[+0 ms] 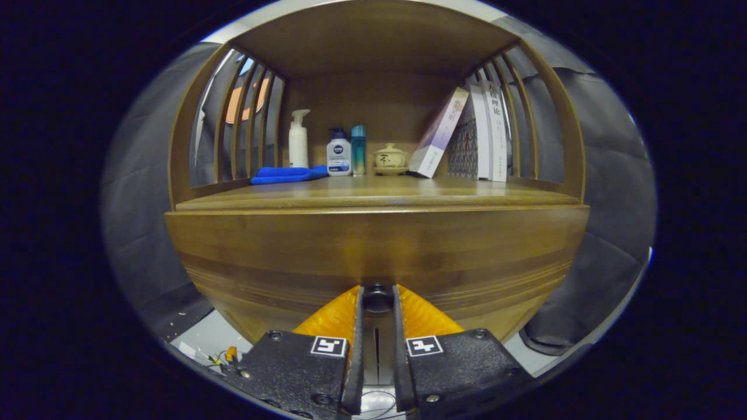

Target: Pull open the drawer, take out the items inside it, and place them on the countertop above the cabinet.

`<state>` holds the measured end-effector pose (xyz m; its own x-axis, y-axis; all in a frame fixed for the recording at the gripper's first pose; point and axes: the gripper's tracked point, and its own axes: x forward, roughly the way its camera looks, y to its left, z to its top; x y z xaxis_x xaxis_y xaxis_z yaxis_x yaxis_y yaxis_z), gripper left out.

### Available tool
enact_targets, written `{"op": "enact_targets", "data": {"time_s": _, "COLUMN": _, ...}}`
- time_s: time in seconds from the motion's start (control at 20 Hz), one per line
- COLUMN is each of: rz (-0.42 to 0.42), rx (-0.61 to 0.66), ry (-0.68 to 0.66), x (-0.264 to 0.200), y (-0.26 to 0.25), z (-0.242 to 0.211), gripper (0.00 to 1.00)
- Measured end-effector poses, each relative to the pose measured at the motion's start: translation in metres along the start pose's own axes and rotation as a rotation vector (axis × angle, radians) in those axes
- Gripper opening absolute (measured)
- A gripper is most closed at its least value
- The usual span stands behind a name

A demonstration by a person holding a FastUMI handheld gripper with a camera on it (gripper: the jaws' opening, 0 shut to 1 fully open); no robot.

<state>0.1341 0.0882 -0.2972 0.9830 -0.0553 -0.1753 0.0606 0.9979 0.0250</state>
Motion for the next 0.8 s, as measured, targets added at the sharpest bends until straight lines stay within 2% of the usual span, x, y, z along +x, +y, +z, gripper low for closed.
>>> {"op": "enact_targets", "data": {"time_s": 0.8, "rz": 0.022, "rx": -0.002, "ry": 0.006, "x": -0.103, "y": -0.007, "z": -0.029, "gripper": 0.24}}
